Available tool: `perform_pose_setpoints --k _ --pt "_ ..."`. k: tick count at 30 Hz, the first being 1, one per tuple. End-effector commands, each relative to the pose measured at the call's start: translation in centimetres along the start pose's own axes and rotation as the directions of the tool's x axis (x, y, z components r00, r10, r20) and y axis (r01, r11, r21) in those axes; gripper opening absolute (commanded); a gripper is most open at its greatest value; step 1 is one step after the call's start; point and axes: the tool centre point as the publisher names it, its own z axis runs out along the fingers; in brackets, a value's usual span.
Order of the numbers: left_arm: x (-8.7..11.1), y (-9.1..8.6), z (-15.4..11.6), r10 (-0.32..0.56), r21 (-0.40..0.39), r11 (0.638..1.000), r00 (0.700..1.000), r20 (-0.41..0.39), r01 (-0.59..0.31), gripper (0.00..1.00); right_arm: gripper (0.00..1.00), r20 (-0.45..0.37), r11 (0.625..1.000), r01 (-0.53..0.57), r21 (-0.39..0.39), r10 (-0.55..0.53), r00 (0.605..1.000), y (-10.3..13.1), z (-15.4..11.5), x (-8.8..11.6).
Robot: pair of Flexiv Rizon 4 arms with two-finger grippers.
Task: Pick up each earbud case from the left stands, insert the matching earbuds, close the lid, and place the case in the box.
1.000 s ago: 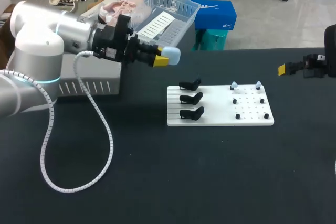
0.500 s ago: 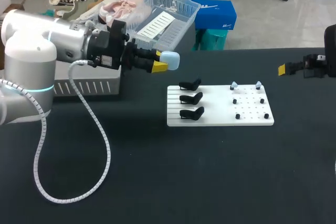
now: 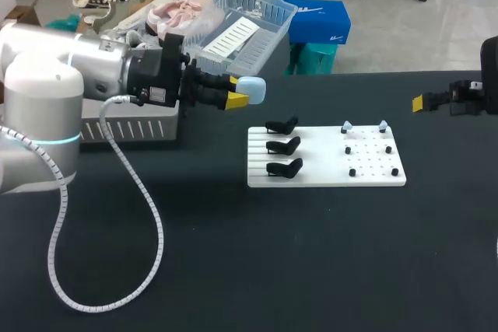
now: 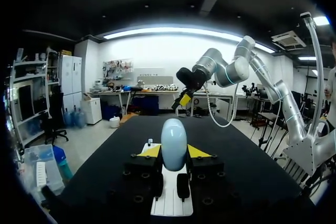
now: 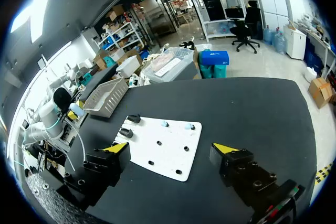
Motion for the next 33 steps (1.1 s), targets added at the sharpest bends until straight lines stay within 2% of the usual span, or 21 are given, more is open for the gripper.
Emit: perform_pose_setpoints --k 1,14,25,33 --pt "0.0 -0.4 0.0 0.002 -0.028 1.0 1.0 0.002 -0.002 0.0 1.0 -0.001 1.0 0.002 -0.005 -0.002 1.0 -0.1 0.0 0.0" --pt "0.0 -0.4 0.0 0.002 -0.028 1.0 1.0 0.002 -0.002 0.0 1.0 -0.001 1.0 0.002 -0.005 -0.002 1.0 -0.1 0.0 0.0" --pt "-1.2 -1.4 5.9 0.02 0.106 0.994 0.996 0.09 -0.029 0.0 1.0 -0.001 1.0 0.002 -0.005 -0.002 1.0 -0.1 0.0 0.0" --pt "-1.1 -1.5 7.5 0.018 0.144 0.989 0.994 0.104 -0.033 0.0 1.0 -0.001 1.0 0.002 -0.005 -0.002 1.0 -0.1 0.0 0.0"
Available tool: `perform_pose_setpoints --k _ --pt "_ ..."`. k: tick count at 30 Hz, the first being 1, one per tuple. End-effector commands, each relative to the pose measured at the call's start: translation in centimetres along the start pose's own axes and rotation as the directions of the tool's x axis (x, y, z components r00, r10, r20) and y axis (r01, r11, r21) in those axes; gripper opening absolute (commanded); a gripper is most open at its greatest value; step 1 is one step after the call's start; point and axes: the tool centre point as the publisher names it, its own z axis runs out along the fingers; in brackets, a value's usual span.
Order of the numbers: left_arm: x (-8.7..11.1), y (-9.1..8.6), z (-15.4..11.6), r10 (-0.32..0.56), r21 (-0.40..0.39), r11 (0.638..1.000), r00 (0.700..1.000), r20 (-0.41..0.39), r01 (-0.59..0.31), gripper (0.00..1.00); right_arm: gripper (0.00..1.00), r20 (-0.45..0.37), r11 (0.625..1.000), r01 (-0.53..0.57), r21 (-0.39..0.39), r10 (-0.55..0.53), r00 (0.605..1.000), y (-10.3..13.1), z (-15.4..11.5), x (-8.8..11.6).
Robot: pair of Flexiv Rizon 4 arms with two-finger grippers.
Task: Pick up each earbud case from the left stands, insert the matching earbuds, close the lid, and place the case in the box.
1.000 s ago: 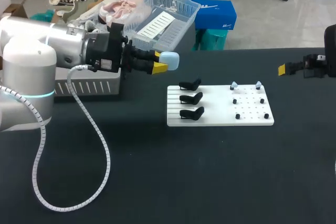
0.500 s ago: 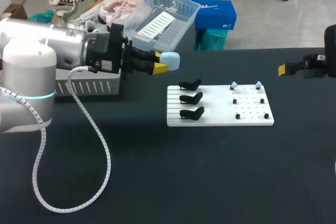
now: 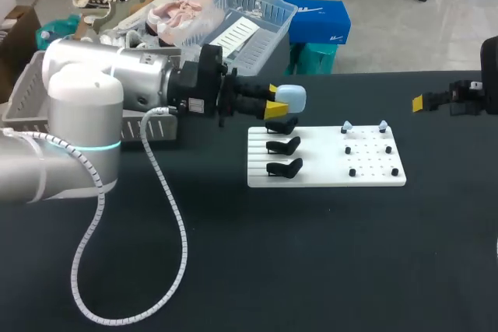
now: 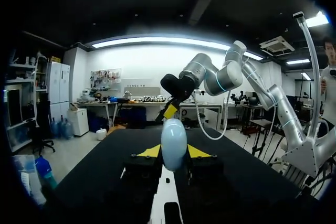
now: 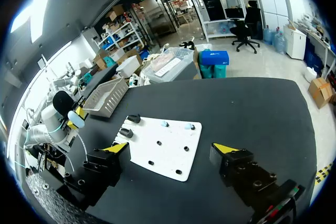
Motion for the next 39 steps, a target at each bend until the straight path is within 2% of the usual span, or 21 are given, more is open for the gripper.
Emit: perform_pose_setpoints --k 1,10,21,30,39 --pt "0.5 0.9 0.6 -0.002 0.036 0.999 1.0 0.0 0.002 0.0 1.0 -0.012 1.0 0.016 -0.019 -0.016 1.0 -0.1 0.1 0.1" --pt "2.1 0.8 0.1 -0.043 -0.001 0.999 0.999 0.008 0.043 0.0 1.0 -0.029 0.989 0.143 0.026 -0.142 0.989 3.4 0.0 0.4" --pt "3.5 0.5 0.5 -0.046 -0.028 0.999 0.999 0.022 0.046 0.0 1.0 -0.022 0.974 0.227 0.017 -0.227 0.974 8.8 0.3 0.2" --pt "4.1 -0.1 1.7 -0.058 -0.019 0.998 0.998 0.039 0.058 0.0 1.0 -0.035 0.966 0.256 0.03 -0.255 0.966 10.7 0.6 0.5" --pt "5.0 -0.7 3.4 -0.04 0.011 0.999 0.999 0.029 0.04 0.0 1.0 -0.066 0.963 0.268 0.036 -0.265 0.962 11.8 0.9 1.7"
